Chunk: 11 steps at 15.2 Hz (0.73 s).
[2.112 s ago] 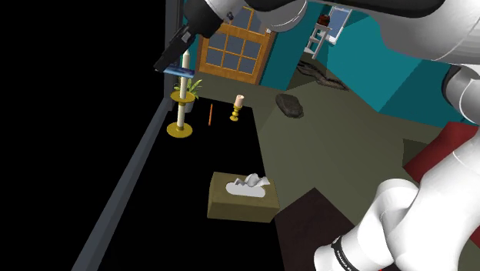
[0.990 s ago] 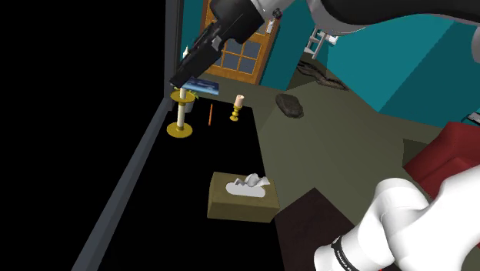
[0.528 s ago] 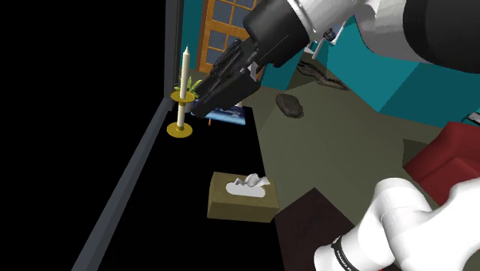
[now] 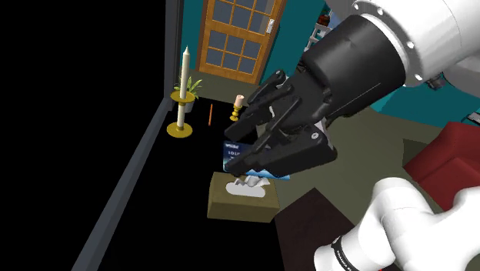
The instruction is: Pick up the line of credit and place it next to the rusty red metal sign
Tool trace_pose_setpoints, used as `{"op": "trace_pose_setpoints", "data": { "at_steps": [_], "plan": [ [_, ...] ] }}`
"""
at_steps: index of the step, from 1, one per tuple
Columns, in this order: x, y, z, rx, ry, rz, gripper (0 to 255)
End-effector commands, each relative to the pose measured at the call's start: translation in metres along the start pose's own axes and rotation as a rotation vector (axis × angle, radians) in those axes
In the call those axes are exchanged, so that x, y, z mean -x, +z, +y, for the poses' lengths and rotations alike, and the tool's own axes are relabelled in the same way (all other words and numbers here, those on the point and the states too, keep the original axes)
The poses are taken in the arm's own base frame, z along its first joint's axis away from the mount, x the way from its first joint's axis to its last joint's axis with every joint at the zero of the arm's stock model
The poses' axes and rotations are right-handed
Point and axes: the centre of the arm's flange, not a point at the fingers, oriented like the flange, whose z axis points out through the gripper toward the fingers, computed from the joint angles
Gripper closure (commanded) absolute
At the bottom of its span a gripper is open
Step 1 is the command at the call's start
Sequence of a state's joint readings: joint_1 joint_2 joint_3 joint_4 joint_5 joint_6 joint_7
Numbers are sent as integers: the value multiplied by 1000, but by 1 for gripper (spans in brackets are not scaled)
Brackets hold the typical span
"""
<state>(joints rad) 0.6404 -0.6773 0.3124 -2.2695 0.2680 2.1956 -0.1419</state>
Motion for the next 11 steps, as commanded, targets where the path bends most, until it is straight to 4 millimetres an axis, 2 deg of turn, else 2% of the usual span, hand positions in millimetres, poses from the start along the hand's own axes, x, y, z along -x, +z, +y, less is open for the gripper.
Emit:
{"op": "trace_pose_setpoints", "data": {
  "at_steps": [1, 11],
  "plan": [
    [11, -8, -22, 0, 1, 0, 255],
    [60, -41, -139, 0, 1, 0, 255]
  ]
}}
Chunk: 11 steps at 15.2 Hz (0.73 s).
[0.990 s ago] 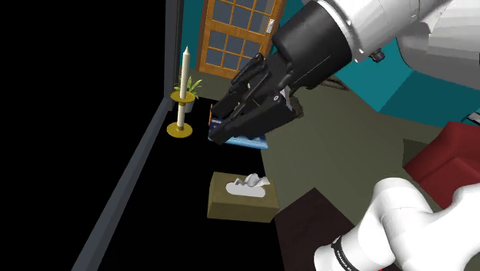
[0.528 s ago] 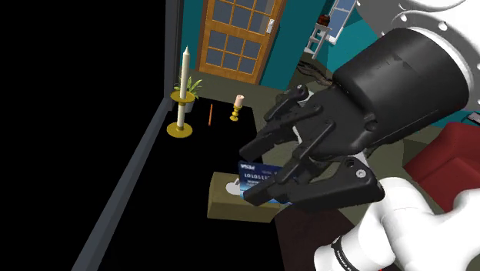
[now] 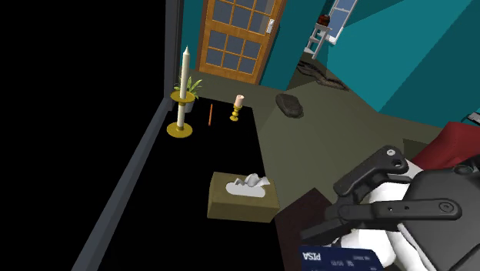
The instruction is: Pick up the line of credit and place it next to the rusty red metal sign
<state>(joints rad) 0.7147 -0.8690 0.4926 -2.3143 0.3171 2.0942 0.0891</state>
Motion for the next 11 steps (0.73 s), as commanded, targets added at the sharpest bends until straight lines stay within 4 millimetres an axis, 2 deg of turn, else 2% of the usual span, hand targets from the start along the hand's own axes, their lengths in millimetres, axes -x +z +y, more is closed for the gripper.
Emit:
{"op": "trace_pose_setpoints", "data": {
  "at_steps": [1, 11],
  "plan": [
    [9, -8, -23, 0, 1, 0, 255],
    [59, -41, -140, 0, 1, 0, 255]
  ]
}}
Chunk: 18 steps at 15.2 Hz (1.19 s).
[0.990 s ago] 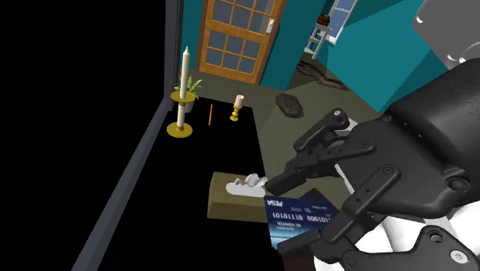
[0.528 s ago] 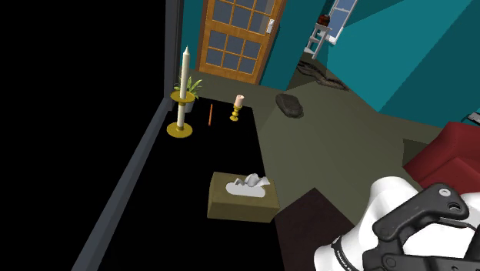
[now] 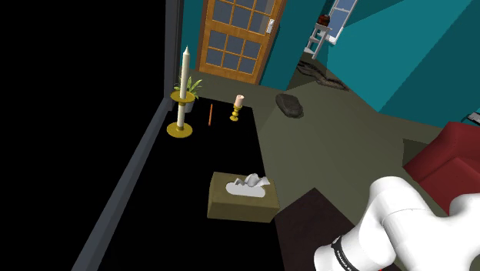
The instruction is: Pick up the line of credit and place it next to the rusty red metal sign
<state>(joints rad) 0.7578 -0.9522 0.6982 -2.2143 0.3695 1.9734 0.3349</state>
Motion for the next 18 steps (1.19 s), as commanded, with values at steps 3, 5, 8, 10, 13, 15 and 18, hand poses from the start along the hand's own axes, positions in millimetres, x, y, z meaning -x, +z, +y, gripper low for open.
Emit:
{"op": "trace_pose_setpoints", "data": {
  "at_steps": [3, 5, 8, 10, 13, 15, 18],
  "plan": [
    [18, -13, -47, 0, 1, -1, 255],
    [31, -15, -69, 0, 1, -1, 255],
    [39, -2, -69, 0, 1, -1, 255],
    [45, 7, -69, 0, 1, -1, 255],
    [54, 20, -69, 0, 1, -1, 255],
    [60, 29, -69, 0, 1, -1, 255],
    [69, 42, -69, 0, 1, -1, 255]
  ]
}}
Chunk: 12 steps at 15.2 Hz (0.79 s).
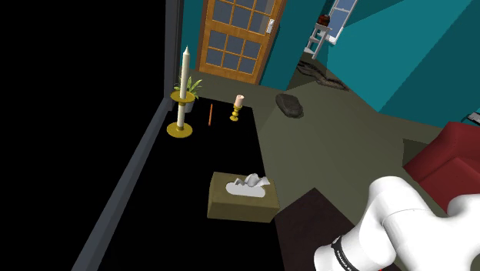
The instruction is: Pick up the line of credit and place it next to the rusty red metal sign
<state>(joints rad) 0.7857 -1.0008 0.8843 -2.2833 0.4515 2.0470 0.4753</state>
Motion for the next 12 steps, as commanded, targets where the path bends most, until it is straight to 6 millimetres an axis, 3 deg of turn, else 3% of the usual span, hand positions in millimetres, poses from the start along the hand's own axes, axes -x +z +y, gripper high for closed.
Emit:
{"op": "trace_pose_setpoints", "data": {
  "at_steps": [1, 12],
  "plan": [
    [6, 8, 0, 0, 0, 0, 255],
    [38, 57, 0, 0, 0, 0, 255]
  ]
}}
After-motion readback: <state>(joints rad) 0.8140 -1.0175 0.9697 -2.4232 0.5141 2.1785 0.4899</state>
